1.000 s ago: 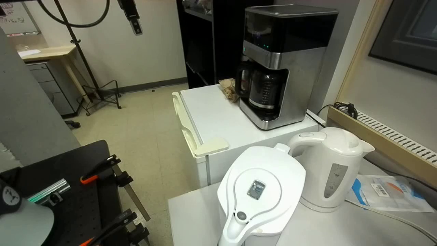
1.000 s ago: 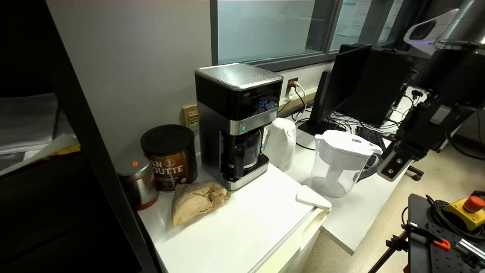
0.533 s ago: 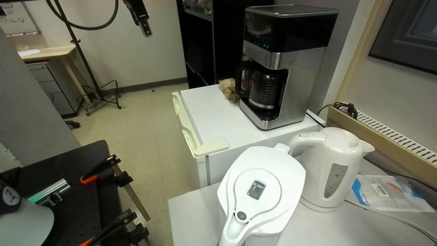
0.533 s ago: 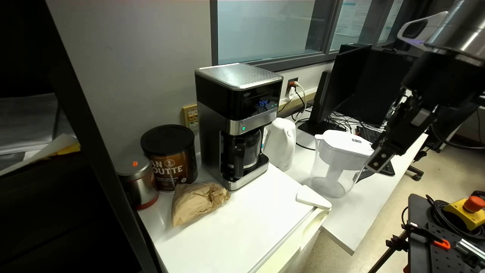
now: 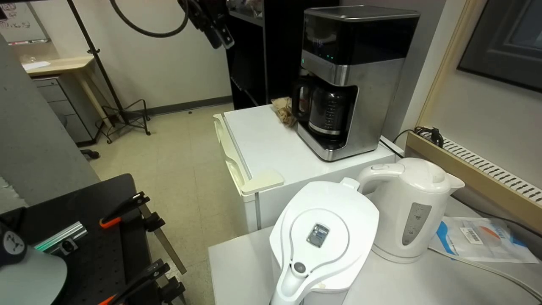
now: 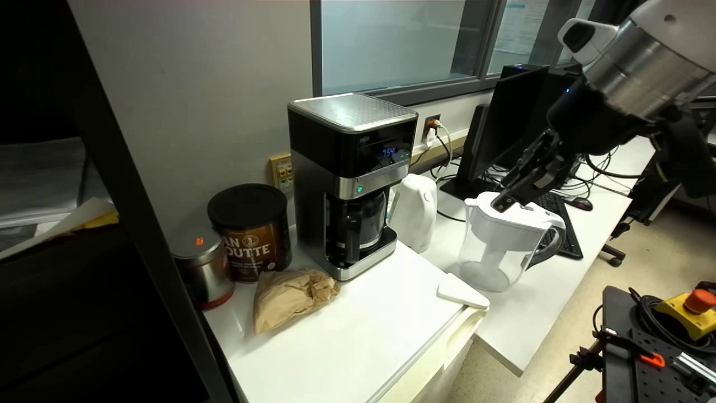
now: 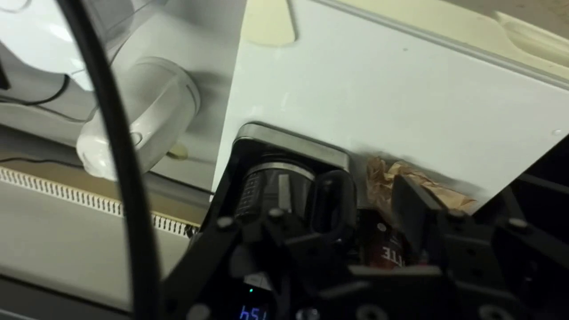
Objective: Press the coffee maker
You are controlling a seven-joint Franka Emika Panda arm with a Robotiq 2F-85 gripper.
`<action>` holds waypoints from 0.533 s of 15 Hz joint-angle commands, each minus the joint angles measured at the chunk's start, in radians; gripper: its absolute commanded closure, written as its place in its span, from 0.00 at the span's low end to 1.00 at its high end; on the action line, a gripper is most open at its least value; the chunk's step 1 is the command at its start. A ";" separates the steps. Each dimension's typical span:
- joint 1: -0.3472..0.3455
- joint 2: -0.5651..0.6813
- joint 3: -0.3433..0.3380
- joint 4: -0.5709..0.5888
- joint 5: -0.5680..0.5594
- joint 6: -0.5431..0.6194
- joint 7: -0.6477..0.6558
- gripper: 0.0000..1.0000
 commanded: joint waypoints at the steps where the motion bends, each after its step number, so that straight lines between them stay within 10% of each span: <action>1: -0.091 0.041 0.058 0.012 -0.204 0.085 0.103 0.72; 5: -0.186 0.086 0.110 0.039 -0.428 0.134 0.263 0.98; 8: -0.210 0.135 0.113 0.075 -0.594 0.128 0.396 1.00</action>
